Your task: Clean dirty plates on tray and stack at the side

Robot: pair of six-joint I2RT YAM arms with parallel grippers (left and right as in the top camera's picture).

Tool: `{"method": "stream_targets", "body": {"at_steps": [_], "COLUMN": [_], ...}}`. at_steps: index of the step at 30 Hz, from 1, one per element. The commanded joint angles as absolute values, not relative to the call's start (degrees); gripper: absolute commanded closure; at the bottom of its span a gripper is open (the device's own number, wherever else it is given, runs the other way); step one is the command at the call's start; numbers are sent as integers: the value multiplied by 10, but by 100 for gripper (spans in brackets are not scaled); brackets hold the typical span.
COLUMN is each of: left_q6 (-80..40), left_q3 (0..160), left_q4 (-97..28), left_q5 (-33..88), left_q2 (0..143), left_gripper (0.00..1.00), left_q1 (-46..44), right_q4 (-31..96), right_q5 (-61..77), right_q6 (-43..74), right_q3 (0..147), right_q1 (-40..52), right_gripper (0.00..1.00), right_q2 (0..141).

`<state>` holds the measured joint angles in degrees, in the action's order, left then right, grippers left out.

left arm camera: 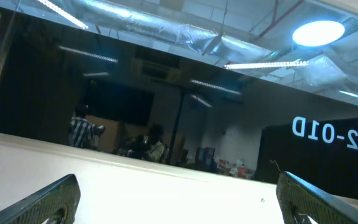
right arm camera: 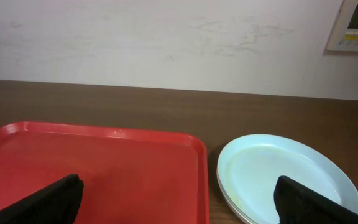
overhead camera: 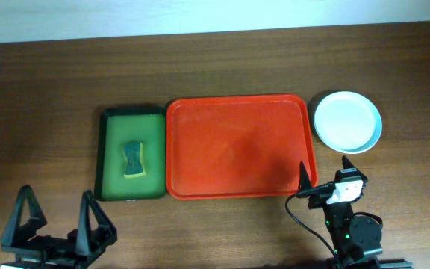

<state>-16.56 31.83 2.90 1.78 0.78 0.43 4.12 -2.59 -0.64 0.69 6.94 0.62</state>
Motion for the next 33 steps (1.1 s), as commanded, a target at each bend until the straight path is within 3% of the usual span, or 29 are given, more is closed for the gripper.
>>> {"method": "stream_targets", "body": {"at_steps": [1,7,12,16,19,33], "left_q6": [-167,-167,-167,-164,-84,-38], "left_q3": [278,112,14,5,5,5], "left_q4": [58,274,279,99,-42,-42], "left_q5": [32,52,52,56,58,58], "left_q2": [3,3,3,3,3,3], "left_gripper": [1,1,1,1,1,1], "left_q1": [2,1,1,2,1,1], "right_q4": [43,43,43,43,43,43], "right_q5": [-35,-35,-35,-35,-35,-35], "right_q6": [-4,-4,-4,-4,-4,-4], "right_q3": [3,3,3,3,3,3], "right_q1": [67,67,67,67,67,67], "right_gripper": [2,2,2,2,2,2], "right_q2": [3,3,3,3,3,3]}}
